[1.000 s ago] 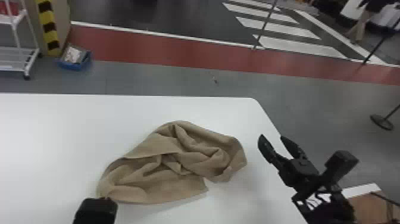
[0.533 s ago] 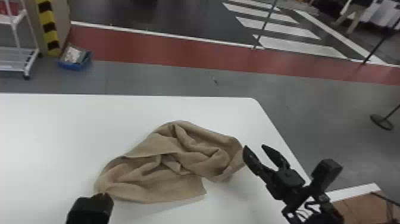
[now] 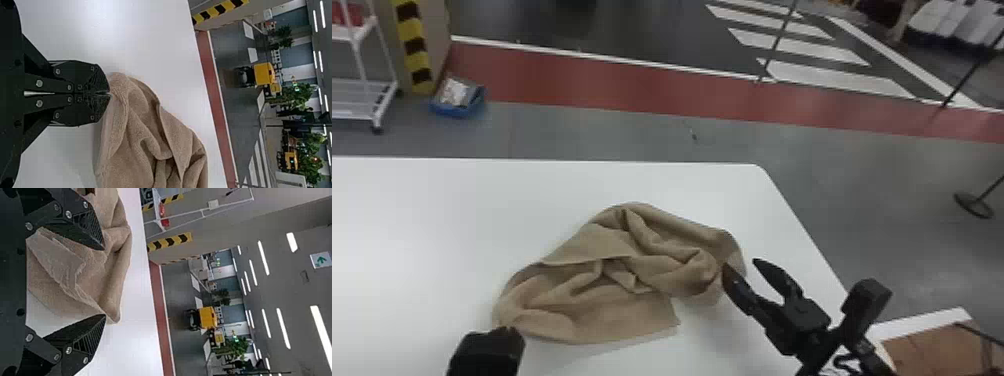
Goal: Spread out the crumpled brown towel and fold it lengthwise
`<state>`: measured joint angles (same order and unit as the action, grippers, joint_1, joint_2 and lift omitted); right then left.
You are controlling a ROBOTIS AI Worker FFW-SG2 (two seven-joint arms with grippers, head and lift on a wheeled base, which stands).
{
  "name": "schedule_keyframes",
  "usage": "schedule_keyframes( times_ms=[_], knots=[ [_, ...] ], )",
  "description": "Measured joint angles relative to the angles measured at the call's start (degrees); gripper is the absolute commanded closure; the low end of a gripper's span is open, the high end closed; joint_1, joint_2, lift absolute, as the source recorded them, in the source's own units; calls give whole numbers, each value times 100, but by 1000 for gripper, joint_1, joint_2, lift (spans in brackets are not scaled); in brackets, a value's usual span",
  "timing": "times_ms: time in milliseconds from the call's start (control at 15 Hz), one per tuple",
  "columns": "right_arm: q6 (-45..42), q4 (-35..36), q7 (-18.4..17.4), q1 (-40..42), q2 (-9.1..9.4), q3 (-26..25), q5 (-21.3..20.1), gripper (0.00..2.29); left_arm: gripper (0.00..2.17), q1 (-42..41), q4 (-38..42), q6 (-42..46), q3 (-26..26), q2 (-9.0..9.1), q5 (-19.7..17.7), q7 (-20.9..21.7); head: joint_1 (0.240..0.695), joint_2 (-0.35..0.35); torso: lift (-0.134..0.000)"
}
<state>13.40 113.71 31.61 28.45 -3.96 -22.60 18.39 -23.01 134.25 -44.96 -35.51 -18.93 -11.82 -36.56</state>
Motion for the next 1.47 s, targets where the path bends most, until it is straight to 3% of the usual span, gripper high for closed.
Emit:
schedule_keyframes(
  times_ms=[133,800,1000,1133,1400,1467],
  knots=[
    [99,108,26,87,1,84,-52,414,1268,-1,-4,0,-6,3,4,2,695,-350,-124],
    [261,461,144,507,1,-135,-58,414,1268,-1,-15,0,0,21,4,48,695,-350,-124],
    [288,476,156,531,6,-208,-55,512,1268,-1,-26,0,9,32,4,78,695,-350,-124],
    [300,476,161,538,9,-252,-55,761,1268,-1,-29,0,9,38,4,80,695,-350,-124],
    [326,416,161,516,9,-271,-54,768,1271,-1,-12,0,-5,38,4,57,695,-350,-124],
    [326,390,162,503,9,-273,-54,923,1271,-1,-8,0,-6,35,5,53,695,-350,-124]
  ],
)
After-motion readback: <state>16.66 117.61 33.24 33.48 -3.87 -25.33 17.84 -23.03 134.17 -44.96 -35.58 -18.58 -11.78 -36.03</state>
